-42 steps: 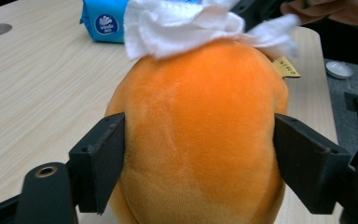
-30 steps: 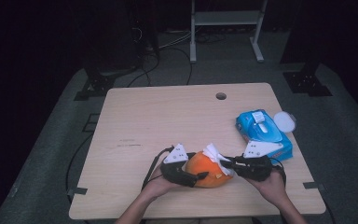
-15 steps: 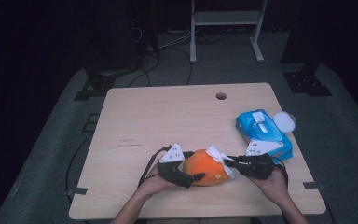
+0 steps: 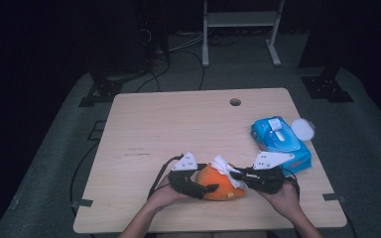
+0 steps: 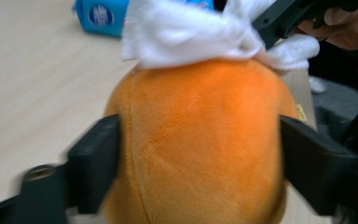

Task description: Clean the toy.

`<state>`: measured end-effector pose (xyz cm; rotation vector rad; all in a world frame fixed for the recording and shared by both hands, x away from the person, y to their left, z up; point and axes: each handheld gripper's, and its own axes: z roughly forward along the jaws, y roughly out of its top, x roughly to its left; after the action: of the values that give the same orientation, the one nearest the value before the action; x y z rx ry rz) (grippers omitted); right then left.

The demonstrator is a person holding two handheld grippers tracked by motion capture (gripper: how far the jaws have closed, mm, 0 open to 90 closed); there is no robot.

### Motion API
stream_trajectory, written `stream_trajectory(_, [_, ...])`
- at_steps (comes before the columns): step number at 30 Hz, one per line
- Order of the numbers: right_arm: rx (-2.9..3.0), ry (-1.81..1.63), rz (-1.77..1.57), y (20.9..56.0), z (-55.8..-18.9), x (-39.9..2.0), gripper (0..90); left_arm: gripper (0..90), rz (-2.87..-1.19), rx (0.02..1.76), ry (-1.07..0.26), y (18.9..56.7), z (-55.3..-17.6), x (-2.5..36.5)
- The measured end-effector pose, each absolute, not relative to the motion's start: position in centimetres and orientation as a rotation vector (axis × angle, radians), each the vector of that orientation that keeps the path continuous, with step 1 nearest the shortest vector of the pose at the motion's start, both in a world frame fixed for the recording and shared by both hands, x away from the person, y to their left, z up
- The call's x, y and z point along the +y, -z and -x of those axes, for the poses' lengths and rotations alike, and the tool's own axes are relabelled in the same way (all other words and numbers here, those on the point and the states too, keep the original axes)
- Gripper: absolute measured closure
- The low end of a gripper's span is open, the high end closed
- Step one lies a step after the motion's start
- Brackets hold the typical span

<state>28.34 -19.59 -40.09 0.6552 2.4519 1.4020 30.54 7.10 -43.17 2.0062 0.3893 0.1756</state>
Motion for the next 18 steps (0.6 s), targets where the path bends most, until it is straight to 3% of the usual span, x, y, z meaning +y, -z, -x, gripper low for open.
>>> stream_trajectory(5, [2.441, -1.458, -0.581, 39.1, -27.7, -18.4, 81.9, 27.0, -2.039, 0.237, -0.349, 42.6, -29.2, 5.3])
stream_trajectory(6, [2.446, -1.443, -0.579, 39.2, -27.8, -18.4, 82.0, 24.8, -2.035, 0.242, -0.344, 42.7, -29.3, 5.4])
stream_trajectory(7, [2.444, -1.41, -0.603, 39.5, -28.1, -19.0, 82.0, 13.7, -2.029, 0.273, -0.326, 42.8, -29.6, 5.6])
stream_trajectory(11, [2.431, -1.373, -0.663, 40.0, -28.7, -20.1, 81.9, 3.7, -2.009, 0.458, -0.188, 43.9, -31.1, 6.5])
stream_trajectory(13, [2.426, -1.381, -0.686, 40.1, -28.8, -20.4, 81.9, 6.9, -2.002, 0.488, -0.142, 44.1, -31.4, 6.6])
stream_trajectory(16, [2.427, -1.38, -0.655, 39.8, -28.3, -19.6, 81.9, 18.7, -2.007, 0.45, -0.195, 43.5, -30.8, 6.3])
stream_trajectory(18, [2.442, -1.408, -0.599, 39.4, -27.8, -18.4, 81.9, 22.0, -2.027, 0.402, -0.256, 42.9, -30.0, 5.5])
